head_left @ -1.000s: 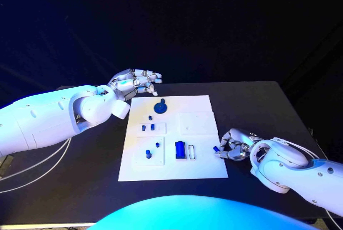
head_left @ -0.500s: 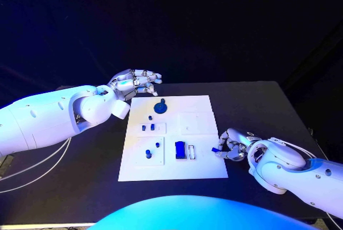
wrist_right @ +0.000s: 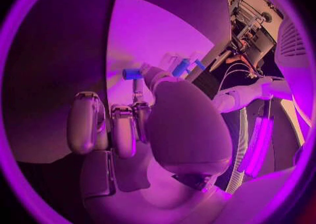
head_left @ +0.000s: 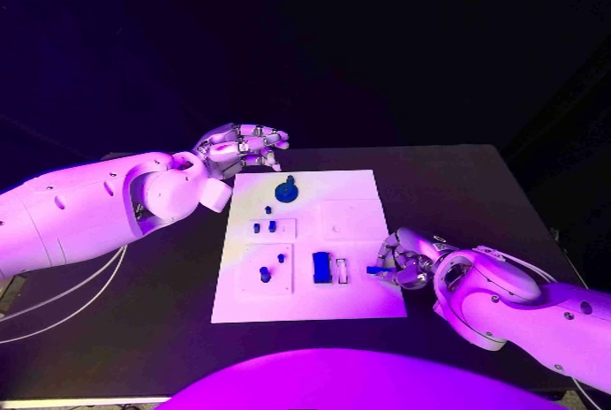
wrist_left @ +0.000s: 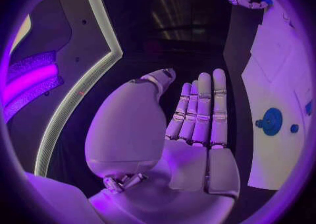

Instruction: Assemble the parts on the task board

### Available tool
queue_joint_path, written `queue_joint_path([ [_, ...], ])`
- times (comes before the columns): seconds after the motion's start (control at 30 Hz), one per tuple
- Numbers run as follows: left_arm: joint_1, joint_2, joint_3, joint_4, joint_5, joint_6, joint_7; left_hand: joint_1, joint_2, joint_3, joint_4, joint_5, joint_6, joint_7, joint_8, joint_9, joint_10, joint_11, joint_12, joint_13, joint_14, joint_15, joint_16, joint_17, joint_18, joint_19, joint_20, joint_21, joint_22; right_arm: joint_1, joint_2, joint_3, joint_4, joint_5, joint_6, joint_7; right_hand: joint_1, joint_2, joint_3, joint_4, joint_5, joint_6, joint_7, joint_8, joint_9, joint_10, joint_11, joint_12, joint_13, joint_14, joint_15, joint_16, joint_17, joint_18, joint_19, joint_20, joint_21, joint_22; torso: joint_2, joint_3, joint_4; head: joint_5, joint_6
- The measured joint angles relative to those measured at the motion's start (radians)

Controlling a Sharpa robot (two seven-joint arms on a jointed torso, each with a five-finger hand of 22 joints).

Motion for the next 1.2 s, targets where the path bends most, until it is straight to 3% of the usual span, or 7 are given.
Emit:
queue_joint_path([
  [0.23, 0.0, 0.0, 0.0, 0.003, -0.001, 0.0, -0.001, 0.0, 0.0, 0.0, 0.0, 0.0, 0.0, 0.0, 0.0, 0.0, 0.0, 0.0, 0.0, 0.0, 0.0, 0.0, 0.0, 0.0, 0.0, 0.0, 0.0, 0.0, 0.0, 0.003, 0.029, 0.0, 0.008, 0.087, -0.017, 0.003, -0.047, -0.001, 0.017, 0.011, 0.0, 0.001, -0.001, 0.0, 0.0, 0.0, 0.0, 0.004, 0.0, 0.0, 0.0, 0.0, 0.0, 0.0, 0.0, 0.0, 0.008, 0.0, 0.0, -0.0004, -0.0006, 0.002, 0.0],
  [0.4, 0.0, 0.0, 0.0, 0.006, -0.001, 0.0, -0.001, 0.0, 0.0, 0.0, 0.0, 0.0, 0.0, 0.0, 0.0, 0.0, 0.0, 0.0, 0.0, 0.0, 0.0, 0.0, 0.0, 0.0, 0.0, 0.0, 0.0, 0.0, 0.0, 0.003, 0.056, 0.0, -0.007, 0.187, -0.023, 0.002, -0.123, 0.003, 0.008, 0.042, 0.0, 0.013, -0.002, 0.0, 0.007, 0.0, 0.0, 0.013, 0.0, 0.0, 0.0, 0.004, 0.0, 0.0, 0.0, 0.0, 0.008, 0.0, 0.0, -0.0008, -0.0019, 0.001, 0.0],
  [0.63, 0.0, 0.0, 0.0, 0.007, -0.001, -0.001, -0.001, 0.0, 0.0, 0.0, 0.0, 0.0, 0.0, 0.0, 0.0, 0.0, 0.0, 0.0, 0.0, 0.0, 0.0, 0.0, 0.0, 0.0, 0.0, 0.004, 0.004, 0.0, -0.001, 0.003, 0.085, 0.0, -0.029, 0.271, -0.029, -0.003, -0.148, 0.007, 0.001, 0.057, 0.0, 0.013, -0.002, 0.008, 0.013, 0.0, 0.0, 0.013, 0.0, 0.0, 0.0, 0.004, 0.0, 0.0, 0.0, 0.0, 0.008, 0.0, 0.0, -0.0005, -0.0014, 0.0, 0.0],
  [0.83, 0.0, 0.0, 0.0, 0.007, -0.002, 0.0, -0.001, 0.0, 0.0, 0.0, 0.0, 0.0, 0.0, 0.0, 0.0, 0.0, 0.0, 0.0, 0.0, 0.0, 0.0, 0.0, 0.0, 0.0, 0.0, 0.004, 0.004, 0.0, -0.001, 0.002, 0.111, 0.0, -0.048, 0.309, -0.031, -0.003, -0.203, 0.026, -0.011, 0.072, 0.0, 0.016, -0.001, 0.016, 0.02, 0.0, 0.0, 0.016, 0.0, 0.0, 0.0, 0.004, 0.0, 0.0, 0.0, 0.0, 0.008, 0.0, -0.001, -0.0004, 0.0005, -0.001, 0.0],
  [1.2, 0.0, 0.0, 0.0, 0.007, -0.002, 0.0, -0.003, 0.0, 0.0, 0.0, 0.0, 0.0, 0.0, 0.0, 0.0, 0.0, 0.0, 0.0, 0.004, 0.0, 0.0, 0.0, 0.0, 0.0, 0.0, 0.004, 0.004, -0.004, -0.002, -0.002, 0.15, 0.0, -0.098, 0.341, -0.03, -0.001, -0.21, 0.029, -0.011, 0.072, 0.0, 0.015, -0.001, 0.019, 0.018, 0.0, 0.0, 0.018, 0.0, 0.0, 0.0, 0.004, 0.0, 0.0, 0.0, 0.0, 0.008, 0.0, 0.0, 0.0004, -0.0001, 0.002, 0.0],
])
